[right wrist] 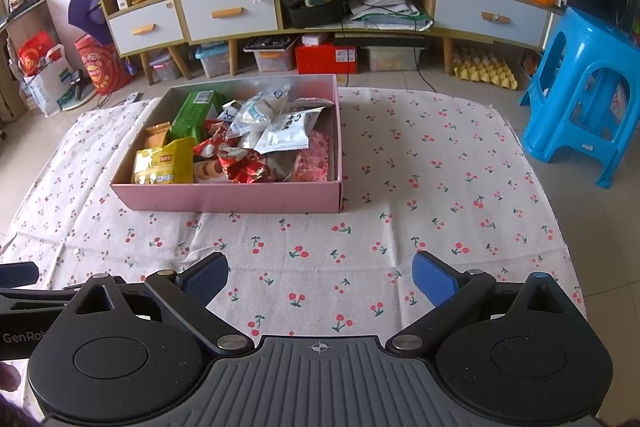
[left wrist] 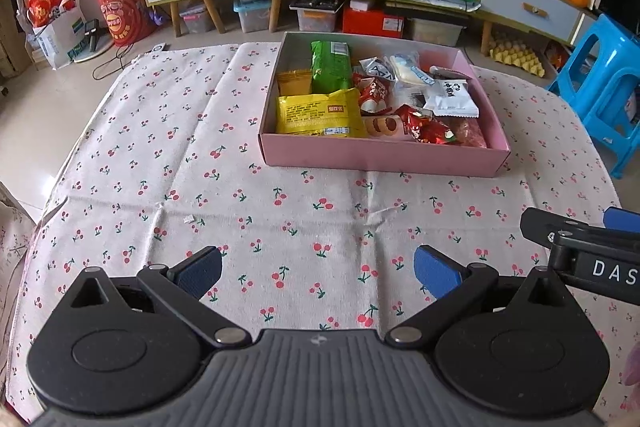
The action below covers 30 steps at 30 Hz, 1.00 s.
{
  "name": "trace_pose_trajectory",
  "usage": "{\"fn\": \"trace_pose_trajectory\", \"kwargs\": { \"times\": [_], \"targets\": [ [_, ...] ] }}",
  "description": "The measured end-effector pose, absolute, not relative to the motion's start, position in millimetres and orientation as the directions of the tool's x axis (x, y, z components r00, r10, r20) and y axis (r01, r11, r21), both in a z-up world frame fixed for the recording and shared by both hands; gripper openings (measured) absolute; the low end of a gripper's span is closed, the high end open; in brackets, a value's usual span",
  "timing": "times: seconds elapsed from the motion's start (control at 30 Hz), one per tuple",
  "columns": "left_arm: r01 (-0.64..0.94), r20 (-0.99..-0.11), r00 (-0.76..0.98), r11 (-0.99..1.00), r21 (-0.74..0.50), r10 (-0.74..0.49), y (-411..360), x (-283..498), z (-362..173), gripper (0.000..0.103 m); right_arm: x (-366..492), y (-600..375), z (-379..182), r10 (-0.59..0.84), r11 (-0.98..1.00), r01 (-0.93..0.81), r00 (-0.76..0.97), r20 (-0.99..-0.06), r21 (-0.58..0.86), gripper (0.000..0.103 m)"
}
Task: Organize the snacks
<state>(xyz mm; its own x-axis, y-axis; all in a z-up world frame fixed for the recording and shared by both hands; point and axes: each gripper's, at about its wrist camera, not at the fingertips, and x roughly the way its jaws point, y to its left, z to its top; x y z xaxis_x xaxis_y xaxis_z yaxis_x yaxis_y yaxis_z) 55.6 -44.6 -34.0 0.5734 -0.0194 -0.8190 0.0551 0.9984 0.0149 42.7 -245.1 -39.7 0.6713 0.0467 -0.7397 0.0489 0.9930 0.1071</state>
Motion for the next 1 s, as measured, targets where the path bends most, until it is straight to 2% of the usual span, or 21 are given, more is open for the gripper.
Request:
{"fn": "trace_pose_trajectory", "kwargs": {
  "times": [1.0],
  "targets": [
    [0.047, -0.826, 0.563, 0.999, 0.021, -0.009, -43.6, 56.7, -36.9, 0.103, 43.0, -242.1, -41.8, 0.038, 0.995, 0.04, 0.67, -0.741, 0.088, 0.1]
  ]
}}
